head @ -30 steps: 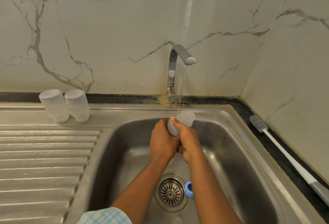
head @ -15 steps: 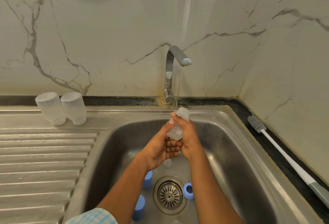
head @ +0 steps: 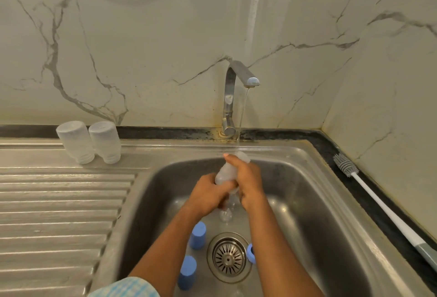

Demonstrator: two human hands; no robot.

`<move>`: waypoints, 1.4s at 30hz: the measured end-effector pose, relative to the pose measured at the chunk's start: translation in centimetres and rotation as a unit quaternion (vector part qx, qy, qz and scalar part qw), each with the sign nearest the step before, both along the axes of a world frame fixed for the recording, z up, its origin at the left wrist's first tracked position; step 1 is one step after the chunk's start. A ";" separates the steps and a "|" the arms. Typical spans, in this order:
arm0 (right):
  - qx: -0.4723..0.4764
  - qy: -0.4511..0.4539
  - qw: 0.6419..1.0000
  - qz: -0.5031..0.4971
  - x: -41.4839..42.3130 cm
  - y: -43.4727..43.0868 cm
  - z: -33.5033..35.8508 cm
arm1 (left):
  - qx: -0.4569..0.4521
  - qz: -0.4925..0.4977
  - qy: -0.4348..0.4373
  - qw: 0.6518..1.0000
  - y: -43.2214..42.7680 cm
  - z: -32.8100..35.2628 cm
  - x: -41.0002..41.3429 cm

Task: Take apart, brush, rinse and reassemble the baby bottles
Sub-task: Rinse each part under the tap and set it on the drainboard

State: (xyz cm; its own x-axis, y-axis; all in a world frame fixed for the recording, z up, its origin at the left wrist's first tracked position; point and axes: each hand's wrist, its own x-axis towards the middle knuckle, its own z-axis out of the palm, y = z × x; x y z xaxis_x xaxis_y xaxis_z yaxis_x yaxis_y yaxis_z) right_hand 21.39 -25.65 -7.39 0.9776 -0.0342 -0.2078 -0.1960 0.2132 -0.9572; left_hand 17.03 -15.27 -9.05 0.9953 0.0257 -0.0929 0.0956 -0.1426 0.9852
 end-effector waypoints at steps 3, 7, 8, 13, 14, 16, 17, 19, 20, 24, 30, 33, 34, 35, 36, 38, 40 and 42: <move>0.045 0.014 0.996 0.081 0.0 -0.3 0.6 | -0.196 -0.094 0.106 0.970 0.4 0.8 -1.0; 0.144 0.039 0.981 0.124 -0.4 -1.3 1.5 | -0.281 -0.157 0.145 0.935 0.8 1.6 -1.4; 0.147 0.040 0.981 0.117 -0.3 -1.5 1.6 | -0.269 -0.157 0.149 0.938 0.9 1.6 -1.3; 0.018 0.036 0.999 0.034 0.2 -0.7 1.0 | -0.098 -0.070 0.102 0.987 0.4 0.7 -0.7; -0.019 0.026 0.999 0.005 0.3 -0.6 0.7 | -0.010 -0.029 0.060 0.998 0.2 0.3 -0.5; -0.038 0.017 0.999 -0.030 0.3 -0.5 0.4 | 0.182 0.054 -0.033 0.981 -0.2 -0.5 -0.5; -0.033 0.019 0.998 -0.041 0.3 -0.5 0.4 | 0.240 0.088 -0.067 0.964 -0.4 -0.5 -0.6; -0.008 0.013 0.998 -0.055 0.5 -0.5 0.5 | 0.246 0.125 -0.116 0.954 -0.8 -0.5 -0.7; 0.007 0.001 0.998 -0.060 0.5 -0.5 0.8 | 0.216 0.134 -0.128 0.959 -0.9 -0.5 -0.7; 0.038 -0.029 0.999 -0.008 0.3 -0.5 1.3 | -0.019 0.083 -0.060 0.995 -1.1 -0.4 -0.4; 0.050 -0.022 0.989 0.137 -0.4 -0.7 1.4 | -0.337 0.026 0.060 0.939 -0.9 0.8 -0.3; 0.019 -0.007 0.992 0.124 -0.4 -0.3 1.1 | -0.274 0.068 0.018 0.959 -1.5 0.7 -0.1; -0.002 -0.008 0.993 0.116 -0.4 -0.3 1.0 | -0.221 0.094 -0.001 0.971 -1.7 0.6 -0.1; -0.019 -0.012 0.994 0.108 -0.4 -0.2 1.0 | -0.145 0.127 -0.022 0.981 -1.7 0.4 0.1; -0.038 -0.020 0.994 0.101 -0.5 -0.2 1.2 | -0.052 0.160 -0.043 0.985 -1.9 0.4 0.2; -0.067 -0.018 0.993 0.098 -0.8 0.0 1.2 | 0.107 0.210 -0.075 0.969 -2.0 0.3 0.2; -0.081 0.012 0.991 0.107 -1.0 0.1 1.0 | 0.178 0.227 -0.105 0.952 -2.1 0.3 0.2; -0.088 0.040 0.989 0.111 -0.9 0.0 0.7 | 0.220 0.218 -0.135 0.941 -2.0 0.2 0.3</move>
State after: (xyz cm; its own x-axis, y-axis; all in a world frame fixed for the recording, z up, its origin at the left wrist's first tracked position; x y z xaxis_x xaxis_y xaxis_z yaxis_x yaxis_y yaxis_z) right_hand 20.53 -25.65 -6.67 0.9454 0.1375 -0.2956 -0.2966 -0.0132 -0.9549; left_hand 17.34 -17.28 -8.88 0.8668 0.4151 0.2765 -0.0050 -0.5472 0.8370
